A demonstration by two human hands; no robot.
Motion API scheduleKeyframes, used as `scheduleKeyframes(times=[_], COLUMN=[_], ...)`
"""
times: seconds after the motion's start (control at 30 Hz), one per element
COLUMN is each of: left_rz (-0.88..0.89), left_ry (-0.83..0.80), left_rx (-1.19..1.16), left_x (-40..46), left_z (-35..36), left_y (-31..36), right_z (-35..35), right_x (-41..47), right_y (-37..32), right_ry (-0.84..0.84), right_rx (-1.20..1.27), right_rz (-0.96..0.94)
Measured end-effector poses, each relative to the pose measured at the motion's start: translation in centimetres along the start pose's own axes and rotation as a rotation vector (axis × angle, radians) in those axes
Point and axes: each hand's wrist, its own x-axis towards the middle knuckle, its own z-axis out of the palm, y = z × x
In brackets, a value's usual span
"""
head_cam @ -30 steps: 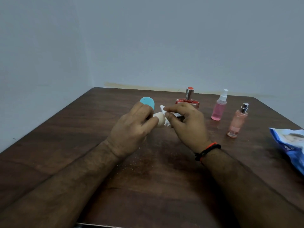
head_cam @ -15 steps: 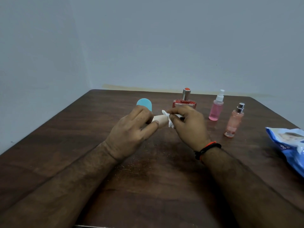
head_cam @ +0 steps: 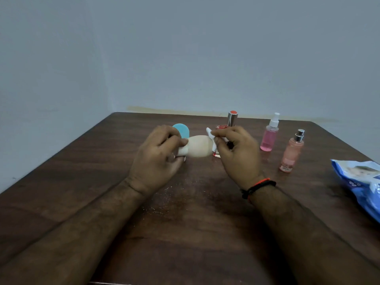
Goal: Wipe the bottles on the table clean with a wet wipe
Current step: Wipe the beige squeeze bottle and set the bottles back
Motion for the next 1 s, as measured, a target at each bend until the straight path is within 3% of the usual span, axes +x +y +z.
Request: scheduleKeyframes(times=[0.17, 0.43, 0.53, 0.63, 0.77, 1.0], left_rz=[-0.213, -0.335, -0.46, -0.635, -0.849, -0.971], left_ry=[-0.011, -0.004, 0.005, -0.01, -0.044, -0.165], left_rx=[-0.139, -0.191, -0.23, -0.423, -0.767, -1.153], left_x=[-0.1, -0.1, 0.0, -0.1, 0.3, 0.3], left_z=[-0.3, -0.2, -0.1, 0.1, 0.0, 0.0], left_y=[0.0, -0.2, 0.1, -0.2, 0.6, 0.9], right_z=[0.0, 0.1, -0.3, -0.5, -0.2, 0.5], right_x=[-0.3, -0.6, -0.3, 0.0, -0.3, -0.7], right_y=[-0.9, -1.9, -1.4, -0.8, -1.2, -2.3], right_ry=[0.04, -0.039, -0.011, 0.074, 0.065, 0.005], right_rx=[0.009, -0.058, -0.119, -0.105, -0.045, 0.011], right_rz=[-0.084, -0.434, -0.423, -0.316, -0.307, -0.426])
